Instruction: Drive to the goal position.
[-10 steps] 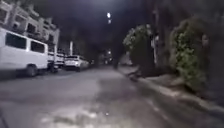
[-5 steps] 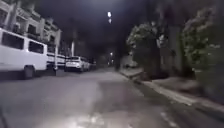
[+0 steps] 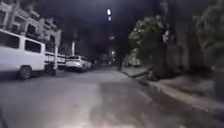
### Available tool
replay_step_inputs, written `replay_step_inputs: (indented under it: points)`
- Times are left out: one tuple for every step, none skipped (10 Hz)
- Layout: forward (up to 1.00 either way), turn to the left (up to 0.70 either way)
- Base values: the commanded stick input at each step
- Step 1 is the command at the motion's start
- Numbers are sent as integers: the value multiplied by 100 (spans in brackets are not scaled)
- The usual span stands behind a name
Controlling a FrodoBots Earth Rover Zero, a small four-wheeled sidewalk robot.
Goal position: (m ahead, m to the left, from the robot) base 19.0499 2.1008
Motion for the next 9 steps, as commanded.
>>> replay_step_inputs:
  points:
    - [70,0]
    - [70,0]
    - [70,0]
    - [70,0]
    - [70,0]
    - [70,0]
    - [70,0]
    - [70,-22]
    - [70,-33]
